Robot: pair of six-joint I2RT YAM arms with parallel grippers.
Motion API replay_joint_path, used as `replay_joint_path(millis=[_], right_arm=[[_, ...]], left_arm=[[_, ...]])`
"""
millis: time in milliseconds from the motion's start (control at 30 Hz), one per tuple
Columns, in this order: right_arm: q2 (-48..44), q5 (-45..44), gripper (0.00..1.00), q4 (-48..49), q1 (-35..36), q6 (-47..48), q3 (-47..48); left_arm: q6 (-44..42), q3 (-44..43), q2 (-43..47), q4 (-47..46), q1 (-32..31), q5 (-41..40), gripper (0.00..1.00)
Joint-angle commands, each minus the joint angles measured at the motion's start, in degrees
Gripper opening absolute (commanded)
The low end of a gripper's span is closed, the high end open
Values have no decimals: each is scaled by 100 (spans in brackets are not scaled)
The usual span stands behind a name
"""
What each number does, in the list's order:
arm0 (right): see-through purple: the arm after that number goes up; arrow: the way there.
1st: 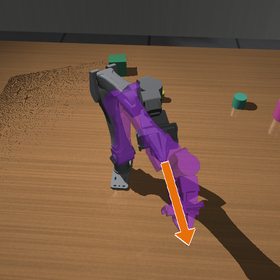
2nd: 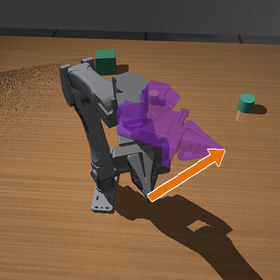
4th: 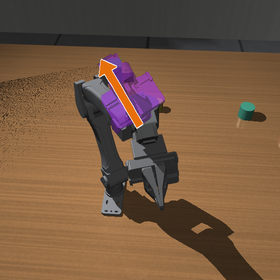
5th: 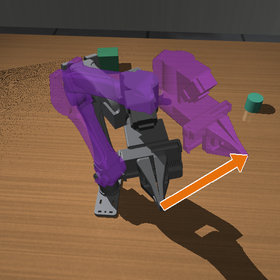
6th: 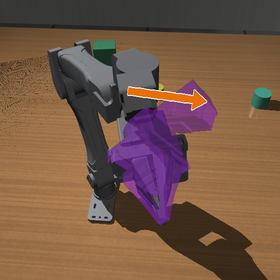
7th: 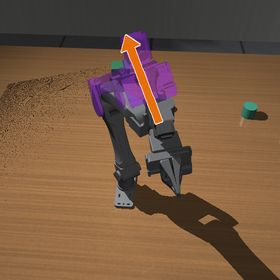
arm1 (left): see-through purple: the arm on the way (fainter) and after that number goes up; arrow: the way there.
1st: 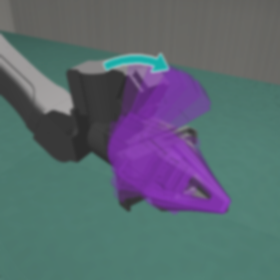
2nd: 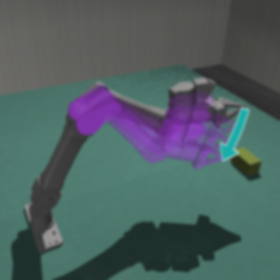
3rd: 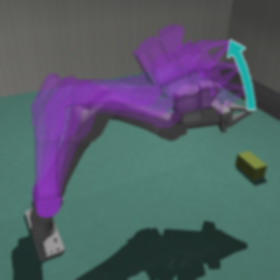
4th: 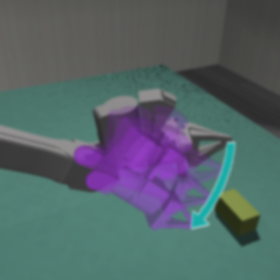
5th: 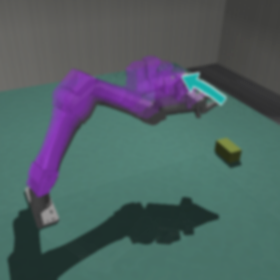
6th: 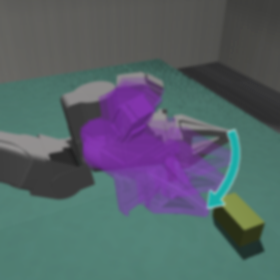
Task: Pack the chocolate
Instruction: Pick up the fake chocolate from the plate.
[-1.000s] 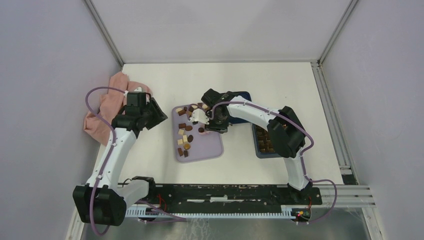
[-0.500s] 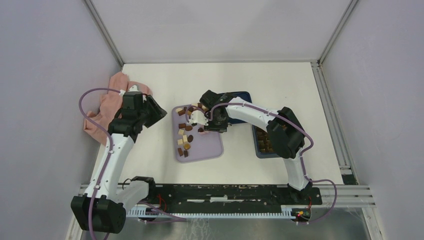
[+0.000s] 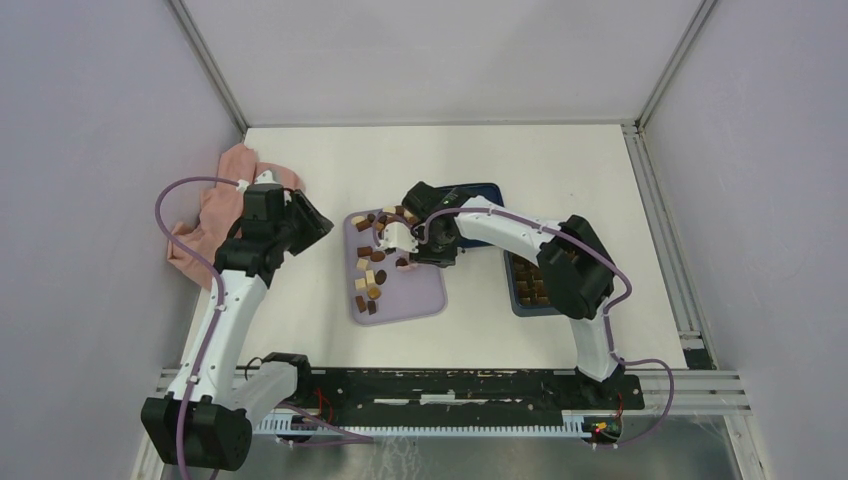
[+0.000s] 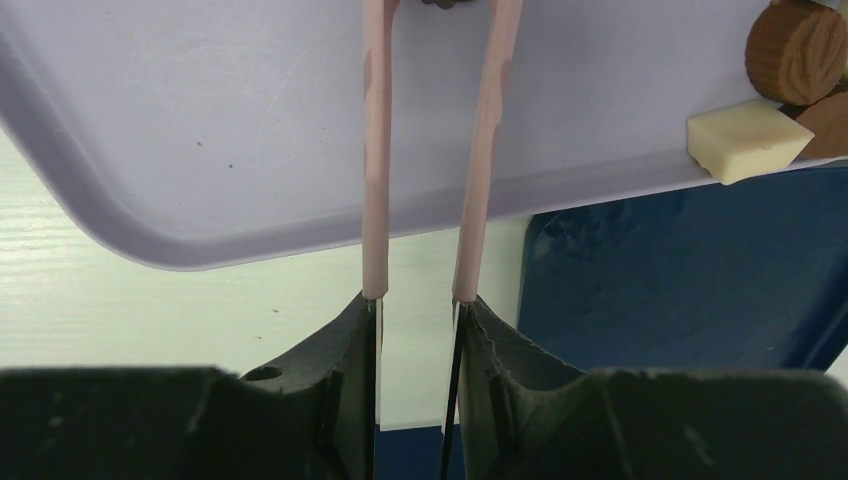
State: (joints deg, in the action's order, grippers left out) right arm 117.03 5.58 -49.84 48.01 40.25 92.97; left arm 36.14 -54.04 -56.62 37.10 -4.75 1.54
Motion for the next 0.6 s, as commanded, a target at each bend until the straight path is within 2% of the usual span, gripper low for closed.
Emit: replay_joint_path(millis=[0,233,433,567], right_arm=[[-474,215,27,125,-16,-76,-98],[-873,713,26,208,-232,-142,-325],[-1348,1090,27,217,-557,-132,-569],[-1806,1346,27,201,-877,-114,-776]], left_arm=[[148,-46,132,-225,-21,20,55],[195,-3,214,-355,-17,103,59],[450,251,508,-1081,-23,308,86],[704,396,560,-1615,-19,511,91]])
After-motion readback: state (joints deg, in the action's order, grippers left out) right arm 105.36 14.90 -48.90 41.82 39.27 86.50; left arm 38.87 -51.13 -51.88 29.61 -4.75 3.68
